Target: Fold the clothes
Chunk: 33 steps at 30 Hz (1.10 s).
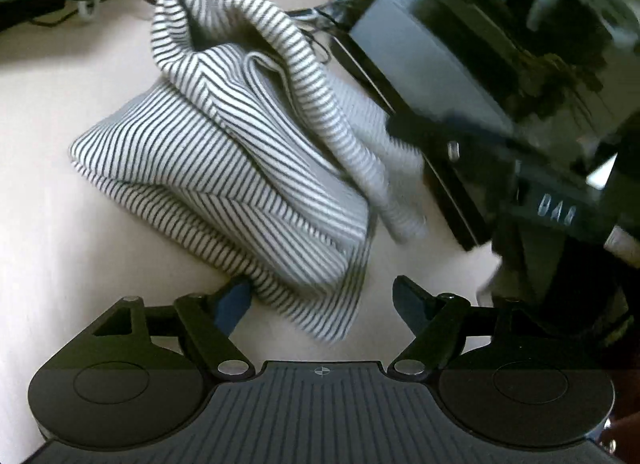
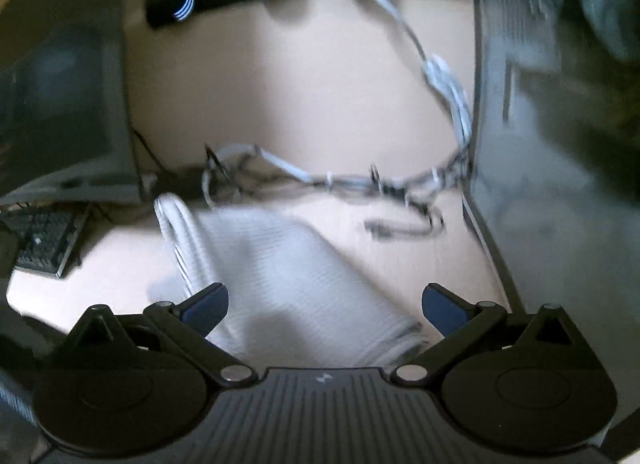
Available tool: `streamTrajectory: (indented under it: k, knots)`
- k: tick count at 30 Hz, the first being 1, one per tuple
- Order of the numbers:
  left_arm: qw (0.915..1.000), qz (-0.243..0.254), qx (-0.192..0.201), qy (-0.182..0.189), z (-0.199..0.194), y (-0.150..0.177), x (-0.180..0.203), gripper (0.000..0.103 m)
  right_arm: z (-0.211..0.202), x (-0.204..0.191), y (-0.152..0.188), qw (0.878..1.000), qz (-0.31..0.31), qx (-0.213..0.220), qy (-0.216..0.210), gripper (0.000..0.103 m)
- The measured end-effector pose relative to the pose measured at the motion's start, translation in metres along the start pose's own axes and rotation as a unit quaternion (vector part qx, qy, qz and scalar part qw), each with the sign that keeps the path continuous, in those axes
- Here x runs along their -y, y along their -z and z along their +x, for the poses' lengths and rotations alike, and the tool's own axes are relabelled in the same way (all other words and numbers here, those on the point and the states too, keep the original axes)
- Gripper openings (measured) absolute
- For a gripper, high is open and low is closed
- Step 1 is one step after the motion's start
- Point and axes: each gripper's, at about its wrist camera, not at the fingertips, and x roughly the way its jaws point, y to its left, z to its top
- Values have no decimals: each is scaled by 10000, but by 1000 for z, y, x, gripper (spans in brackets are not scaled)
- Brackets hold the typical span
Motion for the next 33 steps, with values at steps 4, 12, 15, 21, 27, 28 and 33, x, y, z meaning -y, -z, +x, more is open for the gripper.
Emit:
streamTrajectory:
  k: [4,12,15,21,27,28,33]
  knots:
    - [9971,-238,409,-588,-33,-2,-9,92,-4,-29,4,9941,-1080,54,-29,101]
    - [9789,-970,1026,-1476,-72,-14,-50,92,26,-79,36,9635,-2663,-220,-158,64]
    - [9780,-1038,1037,-1484,-85,-5,-64,94,25,-67,17,9747,-2222,-200,-104,56]
    - [9780,-1223,980,-1376,-80,0,-65,94,40,-74,27,9575,-2855,-364,170,73]
    - [9852,-1190,907,-834,-63,-3,-47,79,40,-66,14,9647,-2607,-223,312,40]
    - [9864,-1197,868,-720,-58,-3,-46,76,41,-61,9,9682,-2474,-310,220,37]
    - [9900,-1233,669,-150,-35,-2,-38,47,23,-35,-41,9887,-1279,-504,-604,26]
